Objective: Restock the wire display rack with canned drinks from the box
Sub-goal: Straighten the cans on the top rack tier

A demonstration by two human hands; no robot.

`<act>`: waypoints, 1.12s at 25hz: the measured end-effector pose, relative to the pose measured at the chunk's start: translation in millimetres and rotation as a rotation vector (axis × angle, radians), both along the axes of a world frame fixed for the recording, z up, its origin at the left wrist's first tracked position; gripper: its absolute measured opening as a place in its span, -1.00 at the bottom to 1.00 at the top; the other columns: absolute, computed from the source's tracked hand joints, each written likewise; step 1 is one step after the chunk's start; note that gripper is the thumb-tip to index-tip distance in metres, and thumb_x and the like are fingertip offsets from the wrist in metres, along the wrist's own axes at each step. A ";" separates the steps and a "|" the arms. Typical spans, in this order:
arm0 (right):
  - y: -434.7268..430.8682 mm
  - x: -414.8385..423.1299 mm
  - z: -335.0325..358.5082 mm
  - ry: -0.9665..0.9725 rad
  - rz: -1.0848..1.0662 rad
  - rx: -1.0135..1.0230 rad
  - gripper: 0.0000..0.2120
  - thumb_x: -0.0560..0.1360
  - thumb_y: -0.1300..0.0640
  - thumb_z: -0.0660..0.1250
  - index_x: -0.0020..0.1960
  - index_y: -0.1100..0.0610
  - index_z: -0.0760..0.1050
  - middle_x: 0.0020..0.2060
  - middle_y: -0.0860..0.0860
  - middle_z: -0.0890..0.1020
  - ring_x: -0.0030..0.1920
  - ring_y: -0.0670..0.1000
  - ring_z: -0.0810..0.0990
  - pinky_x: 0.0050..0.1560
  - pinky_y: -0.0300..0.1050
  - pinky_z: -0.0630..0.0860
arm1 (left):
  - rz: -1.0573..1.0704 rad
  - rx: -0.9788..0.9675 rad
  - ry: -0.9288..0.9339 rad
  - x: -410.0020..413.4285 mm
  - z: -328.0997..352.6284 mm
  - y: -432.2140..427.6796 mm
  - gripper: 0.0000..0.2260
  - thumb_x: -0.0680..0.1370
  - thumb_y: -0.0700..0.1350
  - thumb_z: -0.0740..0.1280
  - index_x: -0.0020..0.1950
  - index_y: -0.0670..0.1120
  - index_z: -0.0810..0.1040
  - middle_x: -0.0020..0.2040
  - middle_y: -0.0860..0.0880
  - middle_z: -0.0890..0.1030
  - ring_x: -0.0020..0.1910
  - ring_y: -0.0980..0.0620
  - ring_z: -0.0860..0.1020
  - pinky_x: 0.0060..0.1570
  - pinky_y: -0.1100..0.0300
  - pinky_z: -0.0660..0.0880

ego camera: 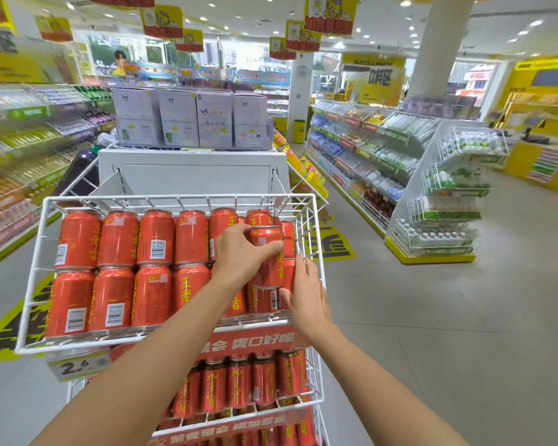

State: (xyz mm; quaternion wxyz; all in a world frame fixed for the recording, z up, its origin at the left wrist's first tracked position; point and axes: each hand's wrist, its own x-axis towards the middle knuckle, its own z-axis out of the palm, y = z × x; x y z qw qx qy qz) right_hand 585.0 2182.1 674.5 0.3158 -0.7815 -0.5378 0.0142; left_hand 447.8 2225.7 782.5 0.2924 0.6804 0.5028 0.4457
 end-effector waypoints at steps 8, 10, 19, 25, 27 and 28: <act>10.3 4.9 -6.4 0.047 -0.037 0.029 -0.34 0.51 0.23 0.47 0.50 -0.02 0.24 0.41 -0.07 0.45 0.22 0.02 0.59 0.13 -0.01 0.60 | -0.001 -0.003 0.013 16.8 -0.6 5.2 -0.60 0.29 0.16 0.63 -0.03 -0.01 0.62 -0.07 0.02 0.67 -0.01 -0.01 0.64 0.03 0.09 0.58; 10.4 3.0 -4.5 0.024 -0.063 0.038 -0.37 0.48 0.20 0.52 0.43 -0.03 0.30 0.34 -0.08 0.52 0.13 0.03 0.62 0.05 0.01 0.62 | 0.022 0.001 0.014 13.9 -0.1 7.1 -0.47 0.27 0.20 0.63 0.10 -0.07 0.66 0.00 0.03 0.67 0.05 -0.01 0.63 0.11 0.06 0.58; 3.6 -5.0 -2.1 -0.044 -0.115 0.044 -0.51 0.49 0.24 0.50 0.25 -0.02 0.31 0.15 -0.07 0.56 -0.12 0.03 0.61 -0.20 -0.05 0.55 | 0.053 -0.026 0.013 13.5 9.8 11.1 -0.51 0.27 0.23 0.61 0.05 -0.03 0.67 -0.04 0.03 0.67 0.01 -0.02 0.64 0.10 0.03 0.60; -4.9 -8.4 3.1 -0.048 -0.125 0.049 -0.61 0.52 0.14 0.50 0.18 -0.03 0.33 0.06 -0.07 0.54 -0.12 0.06 0.60 -0.15 0.04 0.61 | 0.017 -0.031 0.025 14.6 5.0 12.8 -0.51 0.26 0.24 0.60 0.02 -0.05 0.69 -0.08 0.02 0.70 -0.03 -0.01 0.65 0.06 0.00 0.62; -6.0 -8.5 5.5 -0.065 -0.135 0.041 -0.62 0.51 0.11 0.52 0.09 -0.04 0.31 -0.02 -0.09 0.55 -0.16 0.06 0.60 -0.18 0.06 0.61 | 0.026 -0.017 0.017 13.9 7.1 13.1 -0.50 0.27 0.21 0.61 0.04 -0.07 0.69 -0.07 0.03 0.68 0.00 -0.02 0.64 0.08 0.03 0.60; -6.4 -8.5 5.6 -0.074 -0.139 0.038 -0.62 0.50 0.09 0.52 0.07 -0.05 0.31 -0.03 -0.10 0.56 -0.17 0.06 0.60 -0.19 0.06 0.61 | 0.035 -0.010 0.016 13.5 7.4 14.1 -0.49 0.27 0.20 0.62 0.07 -0.08 0.68 -0.06 0.03 0.66 0.02 -0.02 0.63 0.09 0.05 0.58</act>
